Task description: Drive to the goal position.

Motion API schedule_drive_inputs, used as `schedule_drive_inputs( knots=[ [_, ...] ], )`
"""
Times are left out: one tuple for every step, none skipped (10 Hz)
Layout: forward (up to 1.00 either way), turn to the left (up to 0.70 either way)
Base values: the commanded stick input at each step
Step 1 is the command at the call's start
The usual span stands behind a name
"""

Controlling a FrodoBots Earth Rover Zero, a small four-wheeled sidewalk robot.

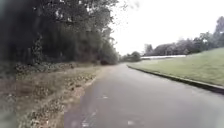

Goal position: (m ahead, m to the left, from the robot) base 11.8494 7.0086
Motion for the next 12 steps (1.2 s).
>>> schedule_drive_inputs(
  knots=[
    [1.0, 0.0],
    [1.0, 0.0],
    [1.0, 0.0],
    [1.0, 0.0],
    [1.0, 0.0],
    [1.0, 0.0],
    [1.0, 0.0],
    [1.0, 0.0],
    [1.0, 0.0],
    [1.0, 0.0],
    [1.0, 0.0],
    [1.0, 0.0]
  ],
)
